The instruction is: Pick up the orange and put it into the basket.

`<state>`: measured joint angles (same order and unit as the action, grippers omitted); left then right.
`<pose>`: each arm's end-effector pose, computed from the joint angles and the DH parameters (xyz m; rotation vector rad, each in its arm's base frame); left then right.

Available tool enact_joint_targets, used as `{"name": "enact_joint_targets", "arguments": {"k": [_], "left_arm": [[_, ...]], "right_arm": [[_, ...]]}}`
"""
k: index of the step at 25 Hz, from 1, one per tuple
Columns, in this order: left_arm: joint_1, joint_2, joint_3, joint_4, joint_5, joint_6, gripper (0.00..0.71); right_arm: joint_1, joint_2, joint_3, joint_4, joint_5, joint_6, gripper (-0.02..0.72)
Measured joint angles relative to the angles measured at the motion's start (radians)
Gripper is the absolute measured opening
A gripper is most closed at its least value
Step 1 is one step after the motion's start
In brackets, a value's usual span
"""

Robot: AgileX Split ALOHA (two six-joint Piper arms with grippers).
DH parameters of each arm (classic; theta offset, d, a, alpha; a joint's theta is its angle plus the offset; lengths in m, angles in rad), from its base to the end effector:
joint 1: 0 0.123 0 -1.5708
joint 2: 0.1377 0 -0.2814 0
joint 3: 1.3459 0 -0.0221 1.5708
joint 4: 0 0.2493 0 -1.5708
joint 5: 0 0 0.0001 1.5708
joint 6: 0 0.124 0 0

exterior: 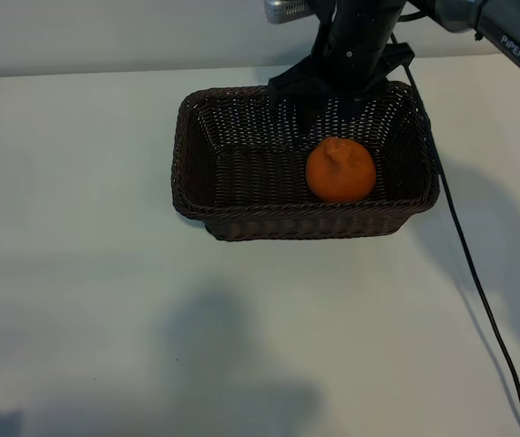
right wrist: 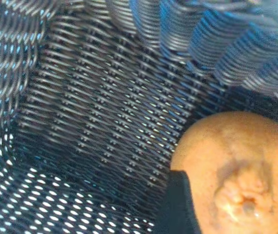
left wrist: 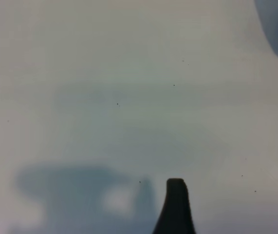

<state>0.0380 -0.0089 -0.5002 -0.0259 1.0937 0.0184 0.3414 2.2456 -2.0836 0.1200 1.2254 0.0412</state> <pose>0.0238 -0.0020 0.2582 -0.0184 2.0678 0.0036 0.4548 0.1764 0.2012 -0.3958 2.8615 0.2429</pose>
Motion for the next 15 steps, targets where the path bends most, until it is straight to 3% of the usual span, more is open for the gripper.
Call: {"name": "enact_joint_targets", "arguments": {"k": [7,15], "left_arm": [[0.000,0.000,0.000,0.000,0.000,0.000,0.592],[0.000,0.000,0.000,0.000,0.000,0.000,0.592]], "right_arm": [[-0.034,-0.098,-0.001,-0.070,0.001,-0.001,0.554],[-0.203,-0.171,-0.001,-0.084,0.001,-0.018,0.544]]}}
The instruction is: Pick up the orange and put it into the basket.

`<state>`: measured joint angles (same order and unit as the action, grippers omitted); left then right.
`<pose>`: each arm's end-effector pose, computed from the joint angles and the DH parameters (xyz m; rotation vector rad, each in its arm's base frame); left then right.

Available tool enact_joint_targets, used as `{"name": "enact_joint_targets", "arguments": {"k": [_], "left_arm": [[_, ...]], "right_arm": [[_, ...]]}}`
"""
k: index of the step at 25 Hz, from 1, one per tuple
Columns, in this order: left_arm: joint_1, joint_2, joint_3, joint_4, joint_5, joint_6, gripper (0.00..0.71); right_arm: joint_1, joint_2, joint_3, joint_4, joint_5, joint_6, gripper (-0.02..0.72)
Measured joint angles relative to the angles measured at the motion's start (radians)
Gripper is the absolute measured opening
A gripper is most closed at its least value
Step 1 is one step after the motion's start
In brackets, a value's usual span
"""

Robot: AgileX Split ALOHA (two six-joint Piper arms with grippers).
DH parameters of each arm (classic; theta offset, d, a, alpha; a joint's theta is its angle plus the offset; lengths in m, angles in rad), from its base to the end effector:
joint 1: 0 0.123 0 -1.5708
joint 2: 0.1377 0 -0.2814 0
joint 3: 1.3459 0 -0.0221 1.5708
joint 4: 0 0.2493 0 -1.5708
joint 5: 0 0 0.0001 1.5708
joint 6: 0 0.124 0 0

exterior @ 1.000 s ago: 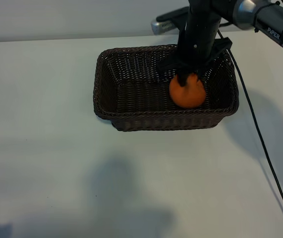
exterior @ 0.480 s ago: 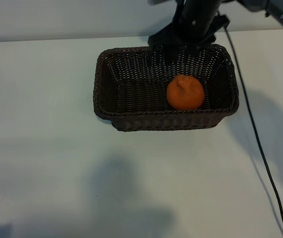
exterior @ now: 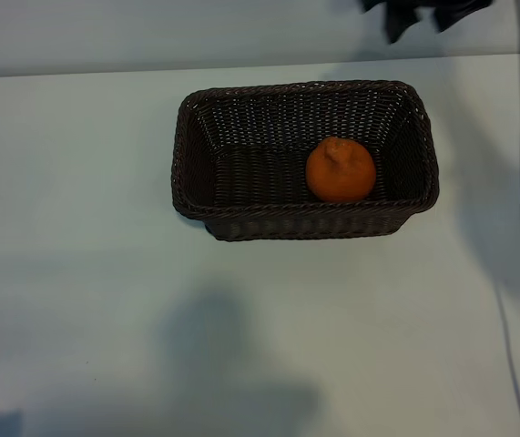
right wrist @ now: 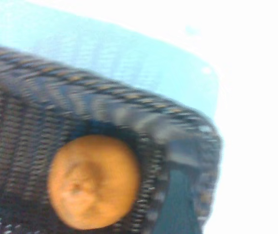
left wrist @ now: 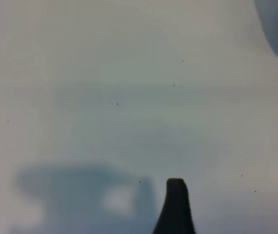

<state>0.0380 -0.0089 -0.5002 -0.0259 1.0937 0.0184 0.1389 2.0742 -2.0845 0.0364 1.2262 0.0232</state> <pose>0.0238 -0.0020 0.2582 -0.0184 2.0678 0.0036 0.4621 0.0689 0.2827 -0.1500 2.6981 0.0990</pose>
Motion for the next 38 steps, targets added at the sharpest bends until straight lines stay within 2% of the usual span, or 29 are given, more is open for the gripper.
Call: {"name": "enact_joint_targets", "arguments": {"k": [9,19,27,38], "left_arm": [[0.000,0.000,0.000,0.000,0.000,-0.002,0.592],[0.000,0.000,0.000,0.000,0.000,-0.002,0.592],[0.000,0.000,0.000,0.000,0.000,-0.002,0.592],[0.000,0.000,0.000,0.000,0.000,-0.002,0.592]], "right_arm": [[-0.192,-0.011,0.000,-0.012,0.000,-0.023,0.531],[-0.300,-0.044,0.000,-0.015,0.001,-0.044,0.531],[-0.322,-0.149,0.023,-0.005,0.005,-0.046,0.529],[-0.324,-0.415,0.326,-0.015,0.001,-0.062,0.529]]}}
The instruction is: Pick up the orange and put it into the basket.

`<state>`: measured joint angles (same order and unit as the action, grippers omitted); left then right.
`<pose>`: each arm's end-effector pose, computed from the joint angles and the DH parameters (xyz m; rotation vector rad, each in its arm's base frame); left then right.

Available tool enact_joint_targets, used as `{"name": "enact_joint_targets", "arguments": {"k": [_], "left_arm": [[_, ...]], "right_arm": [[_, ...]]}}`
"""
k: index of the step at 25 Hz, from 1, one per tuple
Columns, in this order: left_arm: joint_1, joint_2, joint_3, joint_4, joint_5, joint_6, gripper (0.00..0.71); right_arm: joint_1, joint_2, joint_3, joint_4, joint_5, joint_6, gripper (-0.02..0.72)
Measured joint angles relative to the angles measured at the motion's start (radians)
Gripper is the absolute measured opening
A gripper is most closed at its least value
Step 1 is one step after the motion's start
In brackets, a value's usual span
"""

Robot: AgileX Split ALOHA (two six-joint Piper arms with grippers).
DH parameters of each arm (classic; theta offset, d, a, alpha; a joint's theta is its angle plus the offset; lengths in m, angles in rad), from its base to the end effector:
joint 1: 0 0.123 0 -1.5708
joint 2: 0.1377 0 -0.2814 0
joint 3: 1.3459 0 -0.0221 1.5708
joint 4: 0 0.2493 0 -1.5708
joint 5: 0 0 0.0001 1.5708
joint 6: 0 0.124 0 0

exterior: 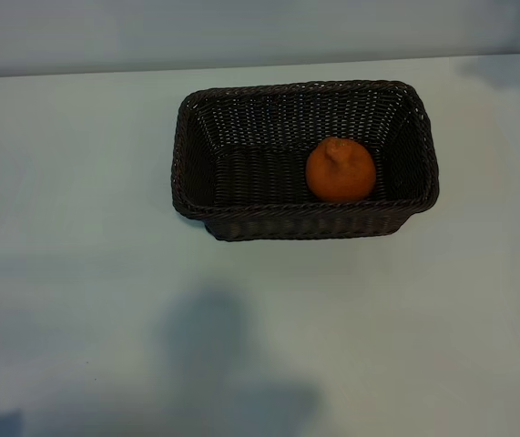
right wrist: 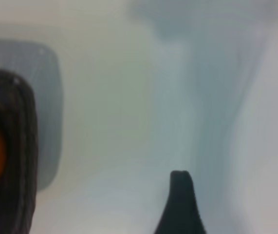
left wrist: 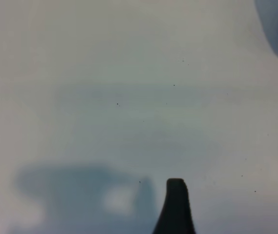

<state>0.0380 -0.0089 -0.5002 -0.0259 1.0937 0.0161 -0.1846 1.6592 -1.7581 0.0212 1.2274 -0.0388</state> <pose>0.0238 -0.0020 0.2582 -0.0208 2.0678 0.0022 0.3608 -0.0648 0.3580 0.1925 2.6055 -0.0505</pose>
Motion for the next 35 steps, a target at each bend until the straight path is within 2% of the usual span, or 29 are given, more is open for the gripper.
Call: {"name": "enact_joint_targets", "arguments": {"k": [7,13,23,35], "left_arm": [[0.000,0.000,0.000,0.000,0.000,0.000,0.592],[0.000,0.000,0.000,0.000,0.000,0.002,0.592],[0.000,0.000,0.000,0.000,0.000,0.002,0.592],[0.000,0.000,0.000,0.000,0.000,0.002,0.592]], "right_arm": [[0.000,-0.223,0.164,0.002,-0.001,0.000,0.528],[0.000,-0.454,0.282,0.028,0.000,0.002,0.528],[0.000,-0.878,0.431,0.027,0.000,0.003,0.528],[0.000,-1.285,0.739,0.027,0.001,0.018,0.527]]}}
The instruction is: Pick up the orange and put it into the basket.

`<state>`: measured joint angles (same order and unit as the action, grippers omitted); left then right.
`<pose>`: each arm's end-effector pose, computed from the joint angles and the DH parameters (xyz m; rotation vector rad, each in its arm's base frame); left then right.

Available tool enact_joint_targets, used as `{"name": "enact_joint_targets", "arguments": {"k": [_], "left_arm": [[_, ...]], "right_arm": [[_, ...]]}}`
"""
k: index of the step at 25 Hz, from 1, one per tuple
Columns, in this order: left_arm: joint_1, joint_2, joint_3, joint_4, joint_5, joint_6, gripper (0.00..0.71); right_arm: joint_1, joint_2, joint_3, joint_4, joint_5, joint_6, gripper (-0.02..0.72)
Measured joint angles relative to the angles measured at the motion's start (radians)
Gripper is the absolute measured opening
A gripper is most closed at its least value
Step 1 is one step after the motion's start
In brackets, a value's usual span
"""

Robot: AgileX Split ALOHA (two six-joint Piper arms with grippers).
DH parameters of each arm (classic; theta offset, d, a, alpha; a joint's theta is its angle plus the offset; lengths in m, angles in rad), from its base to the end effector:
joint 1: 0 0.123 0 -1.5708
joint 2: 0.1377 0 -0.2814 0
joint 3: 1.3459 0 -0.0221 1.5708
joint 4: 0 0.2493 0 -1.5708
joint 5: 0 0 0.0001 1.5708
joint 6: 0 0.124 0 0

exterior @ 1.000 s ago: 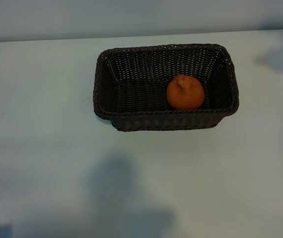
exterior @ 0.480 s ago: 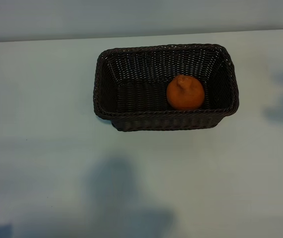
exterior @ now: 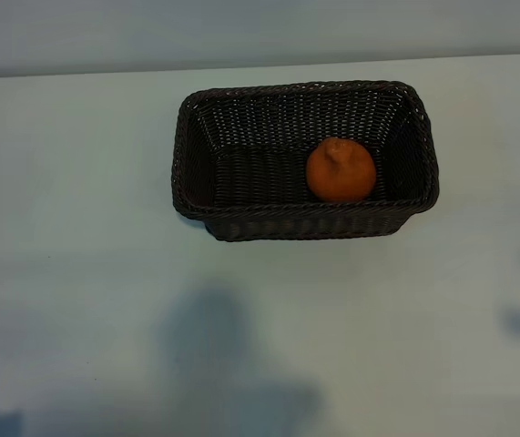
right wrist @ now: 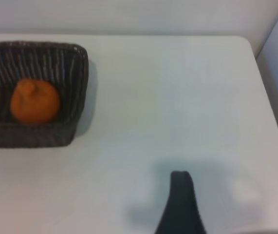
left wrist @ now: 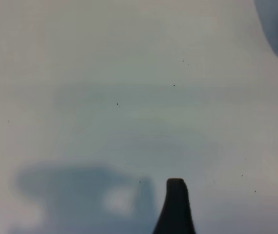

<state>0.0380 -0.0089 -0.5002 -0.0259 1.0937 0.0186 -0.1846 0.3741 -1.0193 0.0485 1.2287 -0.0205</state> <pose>0.0238 -0.0020 0.2582 -0.0182 2.0678 0.0037 0.0346 -0.0007 0.3849 0.1581 2.0608 -0.0691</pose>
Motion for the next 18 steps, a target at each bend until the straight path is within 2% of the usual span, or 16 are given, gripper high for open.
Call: {"name": "enact_joint_targets", "arguments": {"k": [9,18], "left_arm": [[0.000,0.000,0.000,0.000,0.000,-0.001,0.592],[0.000,0.000,0.000,0.000,0.000,-0.003,0.592]], "right_arm": [[0.000,-0.198,0.277,0.000,-0.073,0.003,0.527],[0.000,-0.324,0.438,0.000,-0.078,0.014,0.527]]}}
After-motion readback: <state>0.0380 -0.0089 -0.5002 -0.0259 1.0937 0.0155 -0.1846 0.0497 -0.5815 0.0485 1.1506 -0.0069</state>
